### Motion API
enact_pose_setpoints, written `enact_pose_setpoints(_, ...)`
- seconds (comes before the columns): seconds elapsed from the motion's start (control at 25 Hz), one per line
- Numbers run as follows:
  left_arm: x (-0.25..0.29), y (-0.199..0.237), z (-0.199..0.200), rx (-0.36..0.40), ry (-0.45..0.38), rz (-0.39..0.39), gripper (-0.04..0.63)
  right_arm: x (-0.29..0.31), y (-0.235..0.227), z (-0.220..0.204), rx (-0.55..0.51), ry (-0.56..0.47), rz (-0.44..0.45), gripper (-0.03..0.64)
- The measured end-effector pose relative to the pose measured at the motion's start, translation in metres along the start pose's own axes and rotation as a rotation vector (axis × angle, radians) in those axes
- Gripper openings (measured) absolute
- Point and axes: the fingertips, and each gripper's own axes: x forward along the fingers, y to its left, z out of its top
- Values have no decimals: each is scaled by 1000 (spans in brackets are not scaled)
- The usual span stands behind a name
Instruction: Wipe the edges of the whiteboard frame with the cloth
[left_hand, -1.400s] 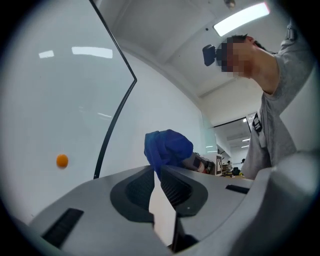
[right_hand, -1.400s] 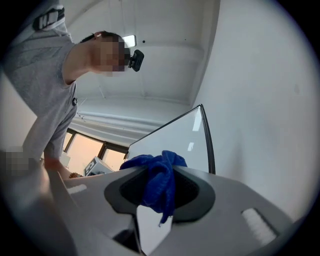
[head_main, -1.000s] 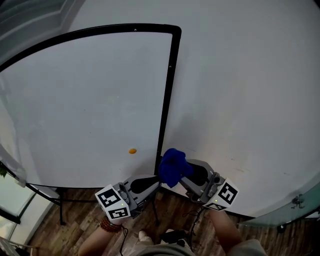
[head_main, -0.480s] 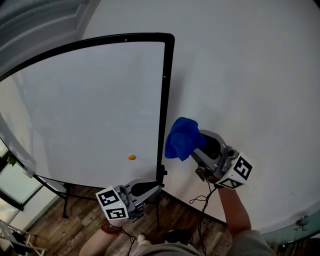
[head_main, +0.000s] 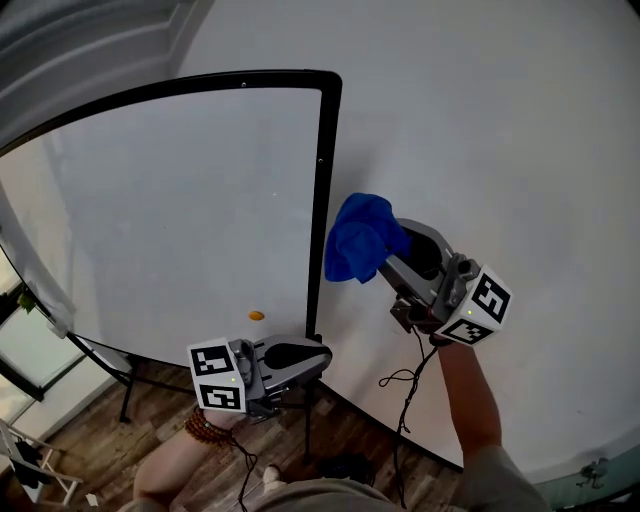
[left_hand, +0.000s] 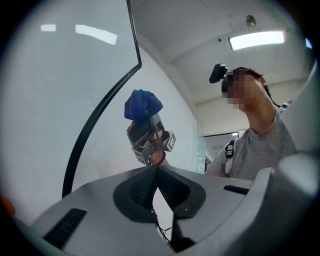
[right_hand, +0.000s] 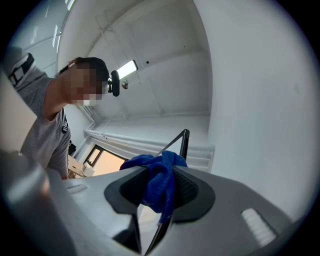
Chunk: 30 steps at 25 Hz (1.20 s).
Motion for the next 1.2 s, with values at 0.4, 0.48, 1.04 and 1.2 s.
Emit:
enact_pose_setpoints(0.4,35,1,121,122,83,-123,8,49,-42,57,-6,2,90,132)
enact_pose_setpoints(0.48,37,-1,113,123,134,-156,8,48,-41,51,14,-2,77,132)
enact_pose_setpoints(1.04,45,-10,178,96,128,-277,8,76,-65,93,-3,1,136,132)
enact_pose_setpoints(1.2,42,-15,172,149,144,-272,8,80,-77,92,9,19,141,132)
